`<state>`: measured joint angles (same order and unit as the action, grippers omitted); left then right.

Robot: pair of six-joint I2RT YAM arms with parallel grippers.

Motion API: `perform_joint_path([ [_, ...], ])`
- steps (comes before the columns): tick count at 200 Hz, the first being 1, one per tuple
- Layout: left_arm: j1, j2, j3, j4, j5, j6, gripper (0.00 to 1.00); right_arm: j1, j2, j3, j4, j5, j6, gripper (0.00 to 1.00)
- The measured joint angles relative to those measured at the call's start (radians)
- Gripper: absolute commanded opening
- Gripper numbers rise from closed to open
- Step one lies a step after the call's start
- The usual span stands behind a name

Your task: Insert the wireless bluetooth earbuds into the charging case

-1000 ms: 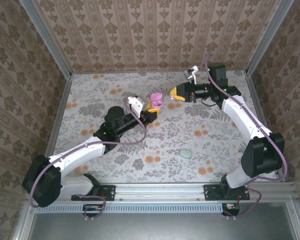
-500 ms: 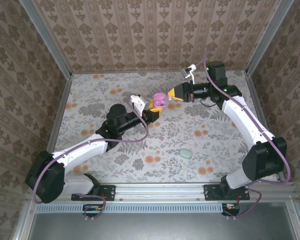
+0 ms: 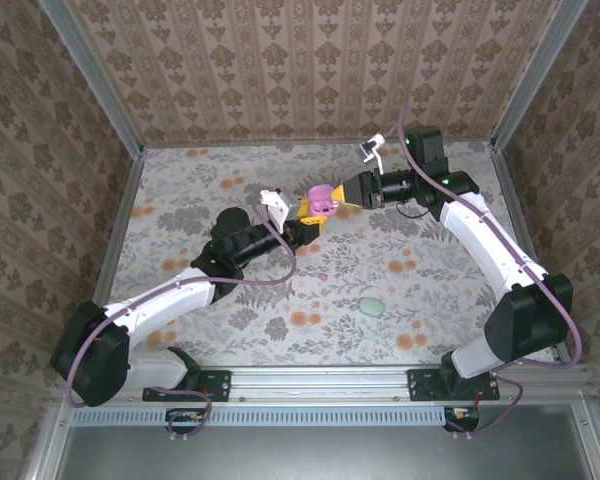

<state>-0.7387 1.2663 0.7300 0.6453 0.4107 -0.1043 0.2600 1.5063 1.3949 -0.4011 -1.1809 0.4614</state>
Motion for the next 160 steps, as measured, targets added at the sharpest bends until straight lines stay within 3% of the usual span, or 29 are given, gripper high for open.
perform_joint_path([
  [160, 0.000, 0.015, 0.005, 0.052, 0.039, -0.028, 0.34, 0.006, 0.000, 0.000, -0.027, 0.052, -0.067, 0.23],
])
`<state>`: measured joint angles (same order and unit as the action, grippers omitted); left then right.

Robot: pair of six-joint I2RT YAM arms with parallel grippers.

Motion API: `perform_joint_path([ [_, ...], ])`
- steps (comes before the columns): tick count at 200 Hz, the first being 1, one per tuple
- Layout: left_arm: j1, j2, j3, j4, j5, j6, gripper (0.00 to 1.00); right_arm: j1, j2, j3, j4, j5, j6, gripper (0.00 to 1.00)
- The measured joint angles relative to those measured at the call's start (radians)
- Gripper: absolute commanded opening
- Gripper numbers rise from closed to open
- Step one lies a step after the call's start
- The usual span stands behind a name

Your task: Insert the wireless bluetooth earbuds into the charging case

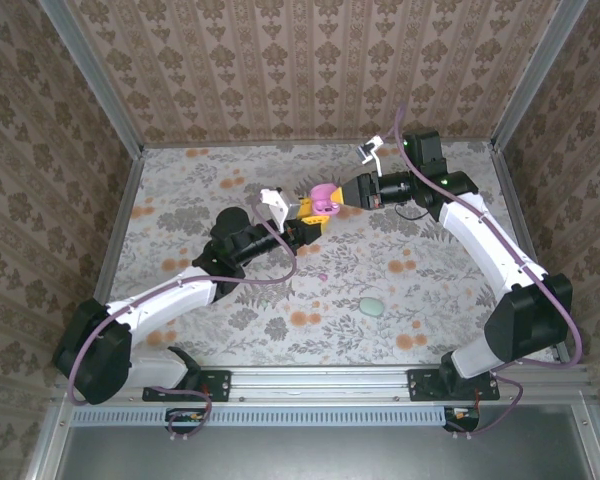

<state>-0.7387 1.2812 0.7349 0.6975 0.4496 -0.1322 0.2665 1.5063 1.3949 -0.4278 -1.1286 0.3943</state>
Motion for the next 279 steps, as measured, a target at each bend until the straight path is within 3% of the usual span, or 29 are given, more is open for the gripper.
perform_joint_path([
  [279, 0.001, 0.000, 0.000, 0.007, -0.008, -0.006, 0.34, 0.000, -0.002, 0.033, -0.048, 0.074, -0.017, 0.36],
])
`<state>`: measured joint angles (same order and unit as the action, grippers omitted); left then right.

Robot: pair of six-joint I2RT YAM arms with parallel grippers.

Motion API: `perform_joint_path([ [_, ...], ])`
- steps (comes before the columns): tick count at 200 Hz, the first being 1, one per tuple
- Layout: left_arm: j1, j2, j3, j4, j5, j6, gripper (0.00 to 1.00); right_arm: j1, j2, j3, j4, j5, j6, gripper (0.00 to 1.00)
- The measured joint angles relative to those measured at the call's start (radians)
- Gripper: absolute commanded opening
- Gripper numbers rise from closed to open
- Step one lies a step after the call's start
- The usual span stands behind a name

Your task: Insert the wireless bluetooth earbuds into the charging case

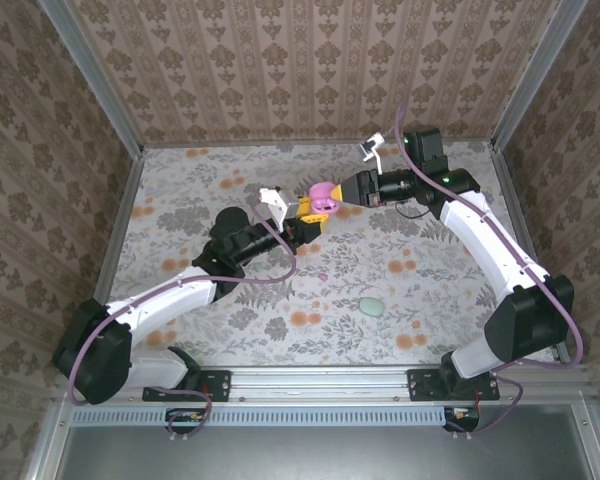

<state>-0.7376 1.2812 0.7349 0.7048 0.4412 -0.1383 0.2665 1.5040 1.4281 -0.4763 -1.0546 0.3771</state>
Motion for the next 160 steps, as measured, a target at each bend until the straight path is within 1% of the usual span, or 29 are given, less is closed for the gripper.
perform_joint_path([
  [42, 0.000, 0.000, 0.000, 0.000, -0.005, 0.000, 0.34, -0.001, -0.020, 0.000, 0.002, 0.013, 0.018, 0.38],
  [95, 0.000, -0.015, 0.000, -0.014, -0.041, 0.001, 0.34, -0.024, -0.060, 0.000, 0.018, 0.043, 0.044, 0.39],
  [130, 0.000, -0.059, -0.002, -0.025, -0.065, 0.004, 0.34, -0.043, -0.108, -0.023, 0.032, 0.125, 0.057, 0.40],
  [160, 0.000, -0.095, -0.009, -0.032, -0.079, 0.010, 0.34, -0.055, -0.138, -0.060, 0.019, 0.259, 0.075, 0.38],
])
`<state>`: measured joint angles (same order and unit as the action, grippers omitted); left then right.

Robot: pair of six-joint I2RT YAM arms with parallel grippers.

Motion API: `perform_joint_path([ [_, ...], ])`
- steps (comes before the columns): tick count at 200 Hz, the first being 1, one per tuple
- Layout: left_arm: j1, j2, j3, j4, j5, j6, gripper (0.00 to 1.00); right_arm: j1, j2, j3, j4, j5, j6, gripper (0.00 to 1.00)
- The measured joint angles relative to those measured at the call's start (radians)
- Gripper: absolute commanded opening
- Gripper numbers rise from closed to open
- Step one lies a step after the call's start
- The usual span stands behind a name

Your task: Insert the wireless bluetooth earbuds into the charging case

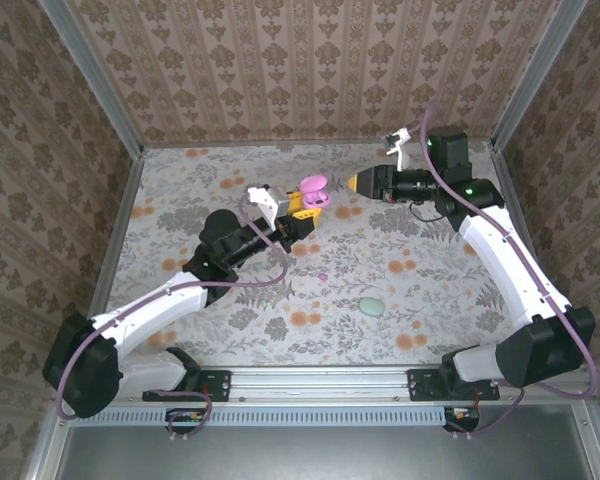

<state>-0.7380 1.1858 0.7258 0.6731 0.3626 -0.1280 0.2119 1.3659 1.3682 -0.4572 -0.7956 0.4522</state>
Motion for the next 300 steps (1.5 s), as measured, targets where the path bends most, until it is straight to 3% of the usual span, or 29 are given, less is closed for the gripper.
perform_joint_path([
  [31, 0.000, -0.039, -0.020, -0.018, -0.019, 0.005, 0.34, 0.000, 0.026, -0.046, -0.055, 0.102, 0.027, 0.38],
  [83, 0.000, -0.119, -0.047, -0.080, -0.050, 0.021, 0.34, 0.032, 0.163, -0.169, -0.105, 0.137, 0.051, 0.36],
  [184, 0.000, -0.193, -0.054, -0.129, -0.085, 0.064, 0.34, 0.237, 0.419, -0.167, -0.156, 0.223, 0.016, 0.37],
  [300, 0.001, -0.240, -0.055, -0.171, -0.103, 0.084, 0.34, 0.335, 0.618, -0.023, -0.230, 0.353, -0.024, 0.43],
])
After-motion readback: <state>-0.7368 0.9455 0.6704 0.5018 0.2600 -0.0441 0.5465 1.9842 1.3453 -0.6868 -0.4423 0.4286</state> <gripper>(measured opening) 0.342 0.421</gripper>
